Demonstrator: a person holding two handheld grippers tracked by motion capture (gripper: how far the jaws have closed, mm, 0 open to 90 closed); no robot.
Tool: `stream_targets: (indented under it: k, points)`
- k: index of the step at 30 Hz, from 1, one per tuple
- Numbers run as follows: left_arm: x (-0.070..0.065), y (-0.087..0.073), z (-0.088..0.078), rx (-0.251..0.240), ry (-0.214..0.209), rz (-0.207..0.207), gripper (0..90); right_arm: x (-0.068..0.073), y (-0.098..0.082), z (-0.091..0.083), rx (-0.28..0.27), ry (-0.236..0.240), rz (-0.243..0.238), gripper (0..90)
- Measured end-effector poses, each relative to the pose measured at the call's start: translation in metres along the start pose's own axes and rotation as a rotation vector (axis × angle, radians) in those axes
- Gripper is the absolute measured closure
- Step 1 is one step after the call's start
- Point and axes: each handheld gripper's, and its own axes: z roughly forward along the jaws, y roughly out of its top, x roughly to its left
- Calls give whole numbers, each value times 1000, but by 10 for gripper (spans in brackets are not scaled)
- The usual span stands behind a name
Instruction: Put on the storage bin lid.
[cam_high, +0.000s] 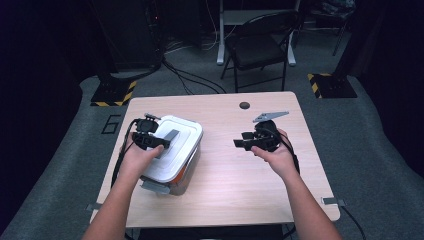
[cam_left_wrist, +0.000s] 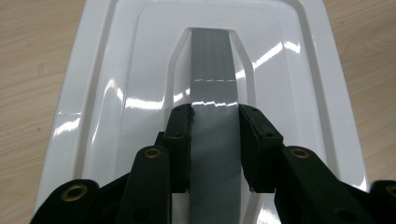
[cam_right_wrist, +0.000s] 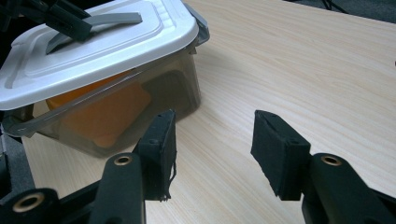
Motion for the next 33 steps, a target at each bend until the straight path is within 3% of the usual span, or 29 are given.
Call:
stream_targets:
  k: [12,33]
  points:
    - [-8,-2,0,13,29,-2,662,1,3,-4,-16,2,8,492]
    - [-13,-7,2,18,26,-15,661,0,2,-2,-15,0,8,495]
